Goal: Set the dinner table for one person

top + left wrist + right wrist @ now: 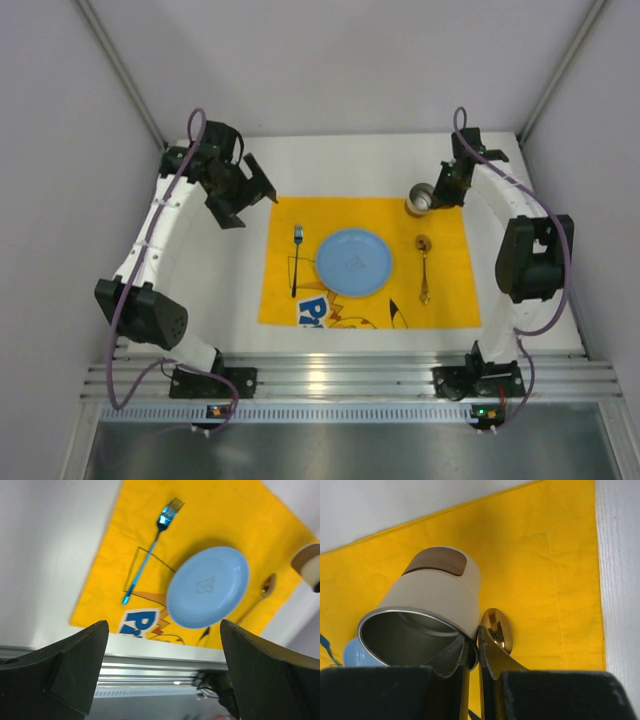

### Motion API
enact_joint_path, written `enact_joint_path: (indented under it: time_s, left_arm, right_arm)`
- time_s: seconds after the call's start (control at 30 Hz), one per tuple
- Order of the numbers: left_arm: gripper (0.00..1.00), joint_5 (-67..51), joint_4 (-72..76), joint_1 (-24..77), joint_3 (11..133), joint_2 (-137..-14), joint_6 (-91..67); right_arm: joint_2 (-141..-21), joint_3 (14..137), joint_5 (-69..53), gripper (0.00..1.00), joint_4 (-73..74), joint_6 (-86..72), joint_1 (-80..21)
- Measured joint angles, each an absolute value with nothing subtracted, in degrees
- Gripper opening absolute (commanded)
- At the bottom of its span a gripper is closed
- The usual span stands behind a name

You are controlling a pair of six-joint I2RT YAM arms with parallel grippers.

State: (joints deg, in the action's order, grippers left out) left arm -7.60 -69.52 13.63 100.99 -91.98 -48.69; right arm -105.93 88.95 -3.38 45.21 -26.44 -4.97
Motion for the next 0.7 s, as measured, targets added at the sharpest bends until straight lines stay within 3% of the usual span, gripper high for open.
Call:
enact_joint_path:
  time_s: [0.2, 0.43, 0.5, 0.53, 0.6, 0.63, 0.7]
  left_arm:
    - [0.98, 0.2, -71.0, 13.5, 93.2, -84.4, -42.8]
    - [0.98, 2.7, -70.9, 13.5, 92.5, -83.4, -41.2]
    - [0.98, 3.0, -70.9, 13.5, 92.5, -83.4, -40.8]
    - [0.98, 3.2, -70.9, 13.5, 92.5, -83.5, -40.5]
    - [0.98, 3.6, -70.9, 13.5, 92.5, -83.6, -40.2]
    - [0.98, 3.8, -71.0, 13.5, 92.6, -83.8, -40.0]
    - [0.98, 4.1, -71.1, 13.5, 93.1, -84.5, -39.4]
  right_arm:
    - [-110.2, 89.1, -3.9, 0.0, 45.6, -26.2, -4.6]
    - [-112.1, 91.3, 0.2, 0.03, 49.3, -26.3, -3.9]
    - [-112.2, 91.3, 0.8, 0.16, 49.6, -26.3, -3.9]
    - [-112.2, 91.4, 1.0, 0.35, 49.8, -26.5, -3.9]
    - [-112.6, 92.2, 1.0, 0.54, 50.7, -26.7, -3.9]
    - [-112.9, 92.7, 1.0, 0.71, 50.9, -26.6, -3.9]
    - [-113.4, 93.3, 1.0, 0.8, 51.0, -26.7, -3.9]
